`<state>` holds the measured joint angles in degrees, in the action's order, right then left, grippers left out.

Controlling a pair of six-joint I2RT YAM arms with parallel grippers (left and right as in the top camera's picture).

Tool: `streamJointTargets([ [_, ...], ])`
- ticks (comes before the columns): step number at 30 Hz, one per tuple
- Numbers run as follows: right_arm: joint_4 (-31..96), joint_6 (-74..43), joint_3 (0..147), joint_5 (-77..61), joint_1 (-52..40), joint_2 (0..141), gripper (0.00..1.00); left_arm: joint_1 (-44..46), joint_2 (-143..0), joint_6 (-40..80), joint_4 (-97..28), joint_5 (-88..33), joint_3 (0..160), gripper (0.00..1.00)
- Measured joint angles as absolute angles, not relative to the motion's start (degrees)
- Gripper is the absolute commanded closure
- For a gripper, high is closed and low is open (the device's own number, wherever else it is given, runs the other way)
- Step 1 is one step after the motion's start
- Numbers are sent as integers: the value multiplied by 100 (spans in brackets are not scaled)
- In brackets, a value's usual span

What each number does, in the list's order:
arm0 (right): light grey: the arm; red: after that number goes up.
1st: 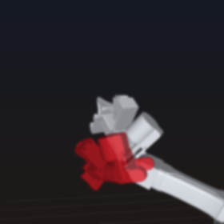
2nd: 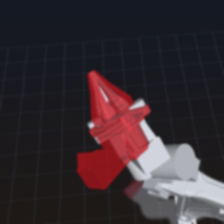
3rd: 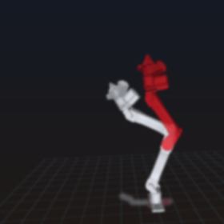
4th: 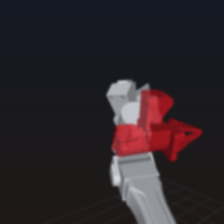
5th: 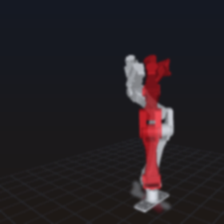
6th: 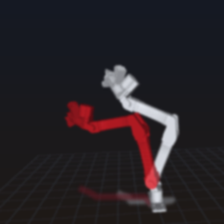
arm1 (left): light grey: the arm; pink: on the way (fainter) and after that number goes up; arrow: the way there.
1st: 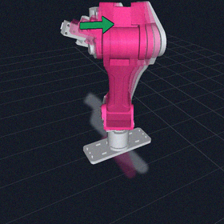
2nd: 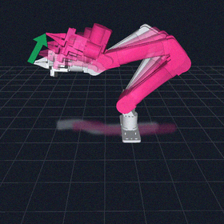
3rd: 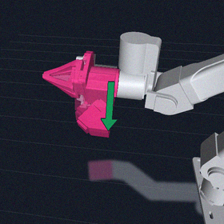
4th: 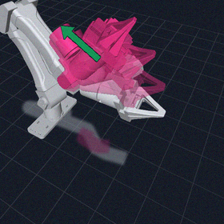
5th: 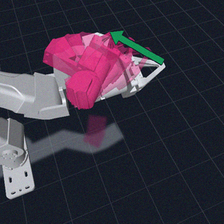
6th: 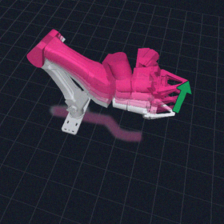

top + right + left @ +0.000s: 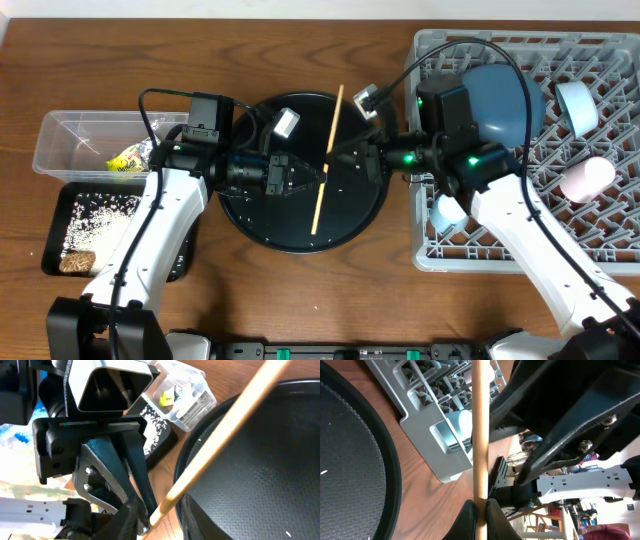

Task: Sort waste into correct bins and load items into the dishwasher rack
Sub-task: 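Grasp the chopstick with the right gripper and open the left gripper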

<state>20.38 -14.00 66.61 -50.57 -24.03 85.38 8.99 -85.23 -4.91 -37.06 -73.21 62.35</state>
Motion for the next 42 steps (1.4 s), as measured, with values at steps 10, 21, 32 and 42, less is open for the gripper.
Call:
streamJointTargets([
  [10,1898,-1439,6663,-4777,-2526,8525,74,878,-8525,187,-2687,-7476,6228,94],
  [21,1772,-1455,6661,-4668,-2657,8525,73,851,-8525,620,-2563,-7522,6228,94],
  [32,1717,-1570,6661,-4541,-2655,8525,65,845,-8525,624,-2694,-7529,6228,94],
  [42,1507,-1811,6661,-4445,-2502,8527,64,851,-8525,622,-2764,-7686,6228,94],
])
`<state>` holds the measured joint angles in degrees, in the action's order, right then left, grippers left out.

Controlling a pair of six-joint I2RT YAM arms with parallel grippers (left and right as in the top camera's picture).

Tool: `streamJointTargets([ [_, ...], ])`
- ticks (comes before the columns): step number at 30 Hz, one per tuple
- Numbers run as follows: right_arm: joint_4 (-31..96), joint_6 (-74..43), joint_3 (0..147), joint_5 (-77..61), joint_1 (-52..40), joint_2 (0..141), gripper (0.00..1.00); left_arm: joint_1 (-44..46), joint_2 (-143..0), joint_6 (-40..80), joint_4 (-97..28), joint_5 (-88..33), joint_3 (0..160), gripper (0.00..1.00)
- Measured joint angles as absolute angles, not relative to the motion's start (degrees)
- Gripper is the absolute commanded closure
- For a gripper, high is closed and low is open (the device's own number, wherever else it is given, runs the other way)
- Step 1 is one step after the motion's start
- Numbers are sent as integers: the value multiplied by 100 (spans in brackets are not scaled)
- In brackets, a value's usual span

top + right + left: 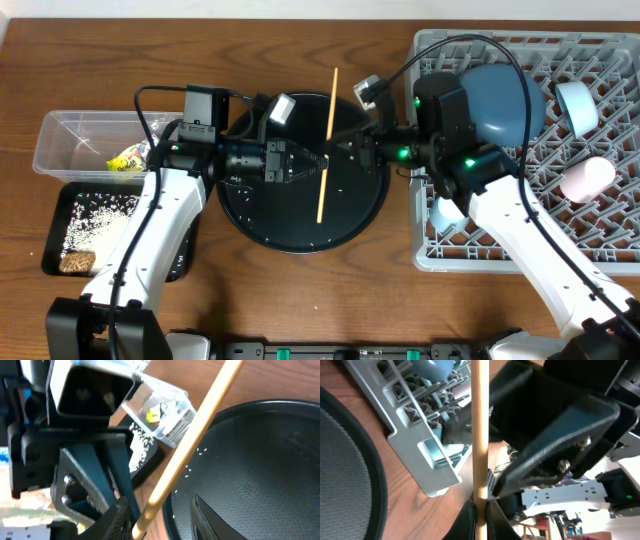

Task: Sort waste into correct bins and load items into the dishwasher rack
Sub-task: 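Grasp the chopstick with the right gripper and open the left gripper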

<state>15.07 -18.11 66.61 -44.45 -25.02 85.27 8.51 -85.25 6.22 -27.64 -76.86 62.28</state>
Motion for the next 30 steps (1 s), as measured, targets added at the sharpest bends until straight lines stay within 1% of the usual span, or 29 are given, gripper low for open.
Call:
streamJointTargets([
  [11,1313,-2283,6646,-4163,-2502,8527,70,873,-8525,620,-2803,-7784,6228,94],
  [25,1251,-2523,6582,-4016,-2663,8527,76,873,-8525,600,-2810,-7773,6228,94],
  [27,1249,-2554,6576,-4001,-2711,8527,83,873,-8525,600,-2810,-7760,6228,94],
  [29,1234,-2571,6576,-4003,-2718,8527,95,873,-8525,600,-2810,-7752,6228,94],
  [30,1219,-2635,6576,-4045,-2720,8527,99,873,-8525,587,-2808,-7712,6228,94],
])
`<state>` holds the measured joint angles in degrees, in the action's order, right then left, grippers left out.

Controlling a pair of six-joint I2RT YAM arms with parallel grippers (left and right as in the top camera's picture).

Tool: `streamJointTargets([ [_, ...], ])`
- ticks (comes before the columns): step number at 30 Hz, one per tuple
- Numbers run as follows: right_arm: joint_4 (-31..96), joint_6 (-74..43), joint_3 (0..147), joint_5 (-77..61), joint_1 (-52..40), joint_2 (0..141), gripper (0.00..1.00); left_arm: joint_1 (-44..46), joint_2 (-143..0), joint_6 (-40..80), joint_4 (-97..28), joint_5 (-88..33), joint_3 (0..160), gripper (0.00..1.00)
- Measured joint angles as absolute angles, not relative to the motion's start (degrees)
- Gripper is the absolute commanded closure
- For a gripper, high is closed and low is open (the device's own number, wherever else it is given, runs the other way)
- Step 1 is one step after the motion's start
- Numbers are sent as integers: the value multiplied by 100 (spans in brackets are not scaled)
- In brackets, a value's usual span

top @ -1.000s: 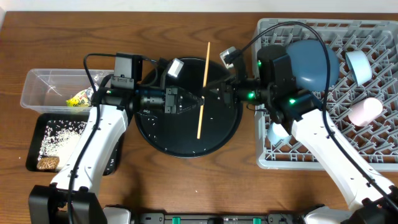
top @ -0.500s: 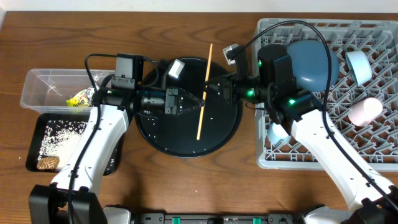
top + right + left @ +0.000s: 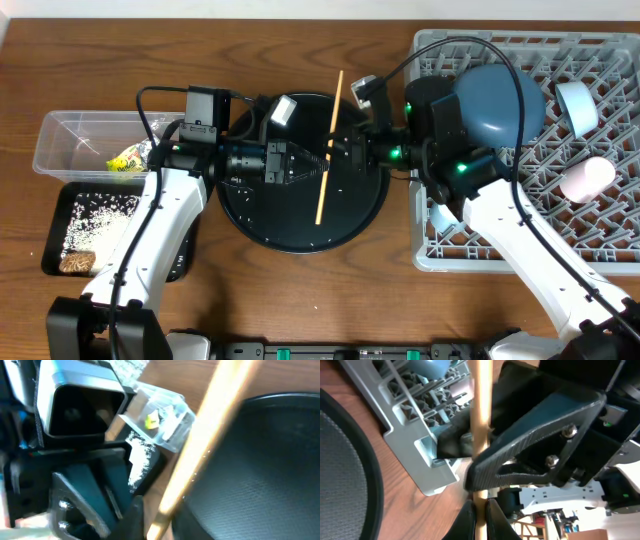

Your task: Sort waste into correct bins and load items into the dishwasher rack

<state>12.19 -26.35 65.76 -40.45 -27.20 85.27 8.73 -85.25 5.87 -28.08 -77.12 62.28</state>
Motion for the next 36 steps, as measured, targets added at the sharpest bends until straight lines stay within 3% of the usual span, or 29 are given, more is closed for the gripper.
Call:
streamJointTargets([
  [16,1216,-2788,6571,-4007,-2698,8523,99,906,-8466,454,-2773,-7406,6228,92],
  [25,1903,-2458,6506,-3444,-1999,8525,99,292,-7216,799,-2842,-6600,6237,87],
  [30,3111,-2303,6521,-3000,-1951,8449,99,252,-7002,1192,-3621,-5006,6274,87],
  [36,5500,-2056,7063,-2128,-1256,7747,99,233,-7251,1481,-4418,-3048,6270,87],
])
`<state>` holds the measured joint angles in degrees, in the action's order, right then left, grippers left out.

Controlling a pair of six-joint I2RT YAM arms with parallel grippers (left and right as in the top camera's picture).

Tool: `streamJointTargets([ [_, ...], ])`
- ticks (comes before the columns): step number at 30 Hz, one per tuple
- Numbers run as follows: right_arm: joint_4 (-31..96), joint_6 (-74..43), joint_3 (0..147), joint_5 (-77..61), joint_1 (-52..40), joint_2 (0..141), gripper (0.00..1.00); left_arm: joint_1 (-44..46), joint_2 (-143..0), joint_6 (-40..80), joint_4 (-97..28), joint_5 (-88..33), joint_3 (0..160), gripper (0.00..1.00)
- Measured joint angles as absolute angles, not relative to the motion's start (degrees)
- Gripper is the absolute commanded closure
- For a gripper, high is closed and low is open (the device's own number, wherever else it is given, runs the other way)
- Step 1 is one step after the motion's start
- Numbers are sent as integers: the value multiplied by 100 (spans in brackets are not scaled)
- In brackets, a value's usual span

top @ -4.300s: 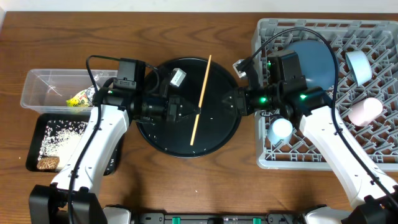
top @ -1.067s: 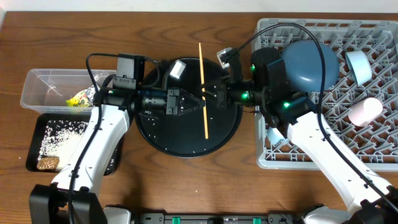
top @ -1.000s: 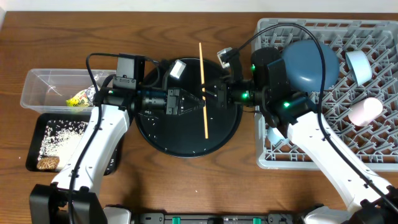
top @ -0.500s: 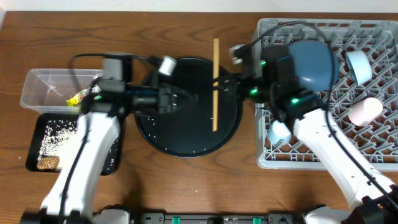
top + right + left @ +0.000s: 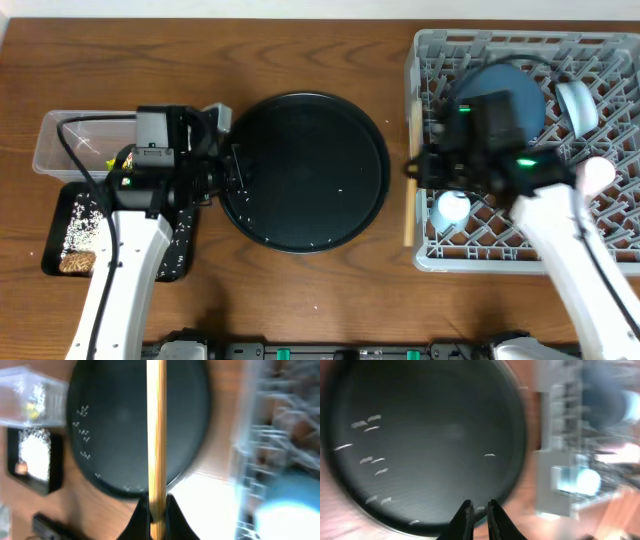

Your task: Sort waste into correct bins and load items into the dishwasher rack

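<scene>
A wooden chopstick [image 5: 408, 205] [image 5: 156, 420] is held in my right gripper [image 5: 410, 168] [image 5: 157, 506], which is shut on it. It hangs lengthwise along the left outer edge of the grey dishwasher rack [image 5: 428, 256], over the table between the rack and the black round plate [image 5: 300, 130] [image 5: 430, 435]. My left gripper [image 5: 230, 172] [image 5: 478, 507] sits over the plate's left rim, its fingers slightly apart with nothing between them. A few rice grains dot the plate.
The rack holds a blue bowl [image 5: 520, 95], a white cup [image 5: 577, 102], a pink cup [image 5: 600, 172] and a light blue cup [image 5: 452, 208]. At far left are a clear bin [image 5: 60, 135] and a black tray with rice [image 5: 75, 215].
My left gripper has let go of the chopstick and now sits back at the plate's left rim. The right gripper alone holds the chopstick, now at the rack's left edge instead of over the plate.
First my left gripper held the chopstick over the plate with the right gripper's open fingers around it. That still held 2.2 s ago. Then the right fingers were closer around it. Now only the right gripper has it, beside the rack.
</scene>
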<state>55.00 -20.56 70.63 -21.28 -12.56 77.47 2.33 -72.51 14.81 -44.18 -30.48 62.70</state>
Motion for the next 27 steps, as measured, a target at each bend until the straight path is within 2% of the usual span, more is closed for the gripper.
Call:
streamJointTargets([
  [2,6119,-1968,7505,-1855,-987,7509,99,233,-7352,1522,-4449,-2740,6270,86],
  [3,6510,-1914,7797,-1710,-840,7402,99,233,-7400,1525,-4460,-2624,6270,83],
  [4,6807,-1876,8025,-1579,-753,7336,99,233,-7443,1522,-4456,-2545,6270,76],
  [5,7148,-1852,8246,-1463,-666,7290,99,233,-7496,1514,-4458,-2477,6270,74],
  [10,8475,-1754,8759,-751,-329,7238,99,233,-7776,1588,-4460,-2292,6270,72],
  [11,8646,-1747,8759,-615,-261,7282,99,233,-7828,1588,-4462,-2270,6270,69],
  [14,8989,-1734,8759,-141,-43,7564,99,233,-8029,1603,-4464,-2220,6270,59],
  [17,9166,-1682,8759,355,180,7981,99,233,-8224,1627,-4475,-2206,6270,55],
  [21,9275,-1194,8759,939,456,8715,99,235,-8420,1640,-4477,-2193,6270,36],
  [27,9074,-674,8759,1791,593,9640,99,235,-8497,1649,-4477,-2187,6270,31],
])
